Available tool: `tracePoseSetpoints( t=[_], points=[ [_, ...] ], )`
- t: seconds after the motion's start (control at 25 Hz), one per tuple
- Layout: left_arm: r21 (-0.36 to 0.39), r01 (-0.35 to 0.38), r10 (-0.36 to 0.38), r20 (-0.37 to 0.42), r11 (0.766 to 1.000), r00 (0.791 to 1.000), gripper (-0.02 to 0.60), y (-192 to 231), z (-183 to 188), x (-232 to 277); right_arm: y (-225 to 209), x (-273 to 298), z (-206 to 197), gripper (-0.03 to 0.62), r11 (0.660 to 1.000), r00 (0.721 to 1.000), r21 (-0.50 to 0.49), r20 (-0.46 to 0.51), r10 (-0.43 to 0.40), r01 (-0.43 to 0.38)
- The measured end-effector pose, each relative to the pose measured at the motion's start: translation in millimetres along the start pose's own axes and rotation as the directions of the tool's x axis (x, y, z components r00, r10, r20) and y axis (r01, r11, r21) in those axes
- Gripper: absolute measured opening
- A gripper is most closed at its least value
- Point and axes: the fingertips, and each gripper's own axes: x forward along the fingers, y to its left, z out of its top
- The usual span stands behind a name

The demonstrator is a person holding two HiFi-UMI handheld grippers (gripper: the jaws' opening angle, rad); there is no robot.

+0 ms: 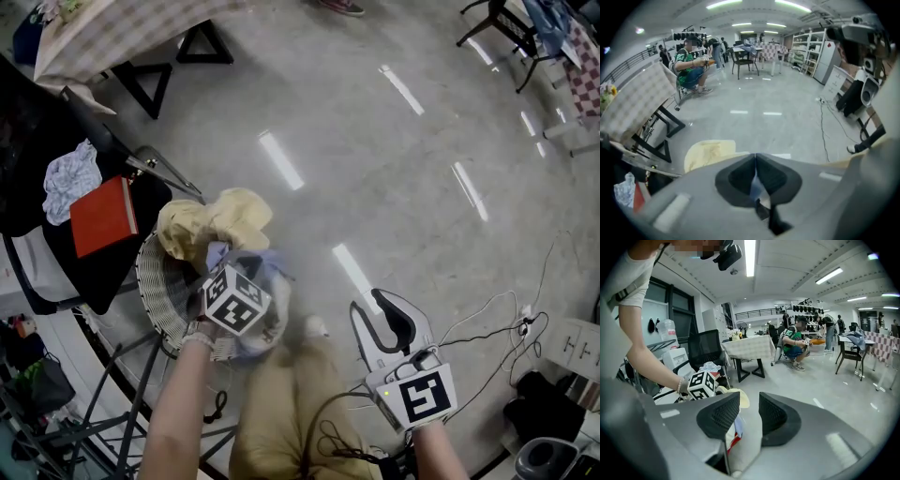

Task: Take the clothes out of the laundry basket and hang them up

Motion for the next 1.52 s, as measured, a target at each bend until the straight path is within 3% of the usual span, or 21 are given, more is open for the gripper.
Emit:
tracePoseSetpoints(
  t=[0.48, 0.88, 1.2, 1.52],
  points=[
    [-0.083, -0.072, 0.085, 0.162, 0.994, 0.983, -0.002, 16.4, 20.8, -133.4, 47.9, -6.9, 40.7, 0.115, 0.995, 0.998, -0.067, -0.01, 0.069, -0.069],
    [-0.192, -0.176, 0.226, 0.283, 0.965, 0.932, -0.002, 25.7, 16.9, -258.2, 93.2, -22.6, 70.9, 0.115, 0.984, 0.992, -0.123, -0.018, 0.128, -0.129],
    [-0.2, -0.324, 0.377, 0.36, 0.925, 0.853, -0.001, 42.3, 26.7, -375.1, 132.4, -33.9, 98.2, 0.115, 0.967, 0.982, -0.171, -0.01, 0.188, -0.187],
    [-0.182, -0.478, 0.507, 0.424, 0.86, 0.751, 0.0, 58.4, 50.4, -492.9, 171.8, -44.6, 138.6, 0.126, 0.932, 0.96, -0.25, 0.022, 0.278, -0.264]
  ],
)
